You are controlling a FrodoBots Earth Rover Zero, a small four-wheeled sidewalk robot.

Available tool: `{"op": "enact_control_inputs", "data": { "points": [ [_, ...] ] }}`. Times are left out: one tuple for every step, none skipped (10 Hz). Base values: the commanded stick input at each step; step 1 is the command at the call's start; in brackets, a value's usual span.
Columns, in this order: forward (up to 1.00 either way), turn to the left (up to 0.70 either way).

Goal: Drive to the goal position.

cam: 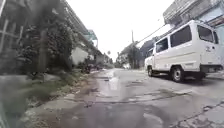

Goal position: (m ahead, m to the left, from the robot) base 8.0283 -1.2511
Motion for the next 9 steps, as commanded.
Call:
{"op": "enact_control_inputs", "data": {
  "points": [
    [0.85,-0.23],
    [0.85,-0.23],
    [0.85,-0.22],
    [0.85,-0.12],
    [0.85,0.00],
    [0.85,0.00],
    [0.85,0.00],
    [0.85,0.00],
    [0.85,0.00]
  ]
}}
